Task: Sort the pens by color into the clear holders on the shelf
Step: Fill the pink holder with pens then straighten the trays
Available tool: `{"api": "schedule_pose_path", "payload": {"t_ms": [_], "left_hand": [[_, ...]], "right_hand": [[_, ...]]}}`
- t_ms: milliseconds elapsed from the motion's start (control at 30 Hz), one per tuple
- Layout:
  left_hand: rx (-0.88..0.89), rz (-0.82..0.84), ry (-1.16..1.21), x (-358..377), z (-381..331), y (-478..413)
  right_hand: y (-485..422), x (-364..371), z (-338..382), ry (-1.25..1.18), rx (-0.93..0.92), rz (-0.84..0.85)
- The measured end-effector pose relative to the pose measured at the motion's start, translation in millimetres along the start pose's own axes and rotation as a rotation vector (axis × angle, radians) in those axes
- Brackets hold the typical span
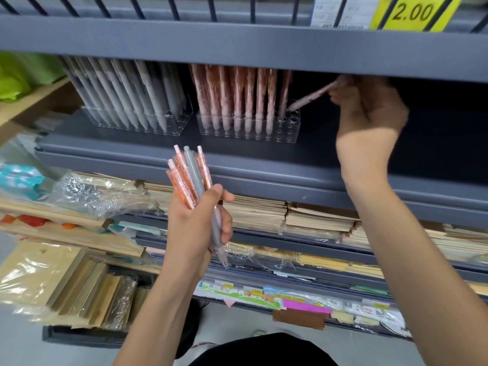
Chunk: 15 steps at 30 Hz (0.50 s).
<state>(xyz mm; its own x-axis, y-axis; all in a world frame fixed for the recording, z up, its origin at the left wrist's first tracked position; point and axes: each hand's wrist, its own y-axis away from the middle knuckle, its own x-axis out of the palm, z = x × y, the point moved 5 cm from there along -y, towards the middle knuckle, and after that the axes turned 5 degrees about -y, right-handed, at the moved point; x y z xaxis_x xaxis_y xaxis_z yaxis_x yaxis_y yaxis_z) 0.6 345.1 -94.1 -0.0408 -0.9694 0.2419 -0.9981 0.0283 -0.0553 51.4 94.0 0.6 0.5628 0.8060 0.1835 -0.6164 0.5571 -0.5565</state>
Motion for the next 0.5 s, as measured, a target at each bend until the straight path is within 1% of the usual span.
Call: {"api": "schedule_pose_path", "payload": {"t_ms": [100, 200, 233, 333, 433, 500], "left_hand": [[-0.021, -0.03, -0.03, -4, 2, 0], [-0.034, -0.062, -0.019, -7, 6, -1], [-0.034, -0.068, -0.01, -7, 7, -1], [-0.051, -0.057, 0.029, -6, 8, -1], [-0.06, -0.053, 0.042, -7, 9, -1], [-0.054, -0.042, 0.032, -7, 8, -1]], "right_hand": [[-9, 16, 2, 0.281, -0.027, 0.125], [-13, 37, 8, 0.607, -0.144, 0.292], [-12, 44, 10, 0.681, -0.179, 0.356], [-13, 59, 12, 0.78, -0.203, 0.471], [-18, 63, 11, 0.836, -0.171, 0.495], [-20, 64, 10, 0.826, -0.15, 0.502]]}}
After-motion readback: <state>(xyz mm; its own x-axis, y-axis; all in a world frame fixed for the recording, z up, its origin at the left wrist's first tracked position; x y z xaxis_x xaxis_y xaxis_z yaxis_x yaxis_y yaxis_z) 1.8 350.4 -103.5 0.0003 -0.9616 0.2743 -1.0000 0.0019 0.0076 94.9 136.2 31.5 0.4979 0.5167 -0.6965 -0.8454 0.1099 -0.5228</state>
